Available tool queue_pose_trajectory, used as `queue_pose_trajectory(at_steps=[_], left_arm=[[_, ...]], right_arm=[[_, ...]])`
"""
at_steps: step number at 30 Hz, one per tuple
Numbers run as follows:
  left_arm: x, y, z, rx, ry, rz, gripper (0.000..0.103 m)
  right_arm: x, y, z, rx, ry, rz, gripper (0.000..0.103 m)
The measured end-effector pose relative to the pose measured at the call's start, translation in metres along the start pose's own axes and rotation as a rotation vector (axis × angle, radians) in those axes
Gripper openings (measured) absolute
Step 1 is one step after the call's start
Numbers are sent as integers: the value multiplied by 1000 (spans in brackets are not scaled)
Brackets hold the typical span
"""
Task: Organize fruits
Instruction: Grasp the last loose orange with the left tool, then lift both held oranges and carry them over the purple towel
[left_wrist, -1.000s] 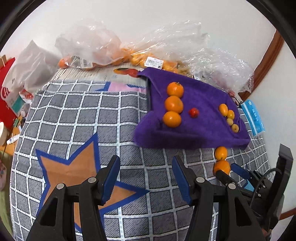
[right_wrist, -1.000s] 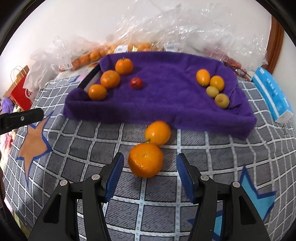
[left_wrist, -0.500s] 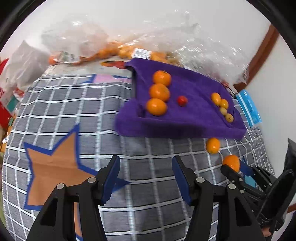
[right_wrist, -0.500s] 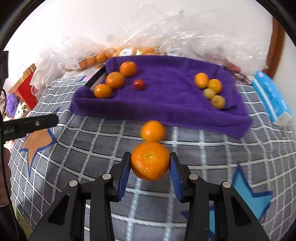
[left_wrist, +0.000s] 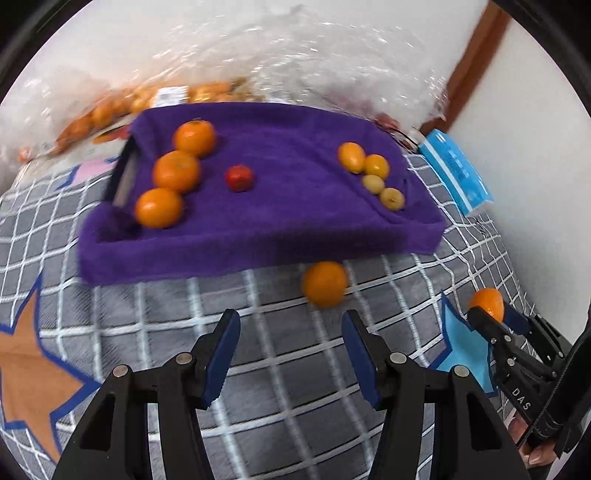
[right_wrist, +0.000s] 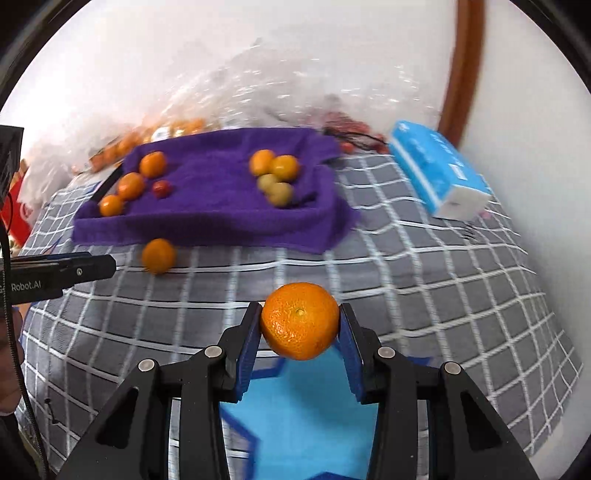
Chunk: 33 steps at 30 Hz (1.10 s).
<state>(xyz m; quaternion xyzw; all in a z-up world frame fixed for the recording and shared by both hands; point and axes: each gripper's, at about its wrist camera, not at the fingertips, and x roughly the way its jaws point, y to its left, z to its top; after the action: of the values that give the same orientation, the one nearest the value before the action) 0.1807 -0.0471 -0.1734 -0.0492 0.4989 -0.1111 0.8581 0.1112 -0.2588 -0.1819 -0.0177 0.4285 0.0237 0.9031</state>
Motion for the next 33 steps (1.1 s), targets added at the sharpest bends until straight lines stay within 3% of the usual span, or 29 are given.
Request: queue_pose_trajectory(at_steps=[6,8,12,17,33], left_arm=[[22,-20,8,34,19,16,52],[30,-22,10,29,34,20,44],[42,-25,13,25,57,30,42],[49,-26,12,30,44,51,30],[27,0,-5,-23,62,83,30]], right_arm=[[0,-18,-3,32,0,-4,41],[1,-20,-3,34,7,2,41],[5,-18,-1,22,18,10,41],[12,-14,2,1,30,23,41],[19,15,-5,-22,51,88,41]])
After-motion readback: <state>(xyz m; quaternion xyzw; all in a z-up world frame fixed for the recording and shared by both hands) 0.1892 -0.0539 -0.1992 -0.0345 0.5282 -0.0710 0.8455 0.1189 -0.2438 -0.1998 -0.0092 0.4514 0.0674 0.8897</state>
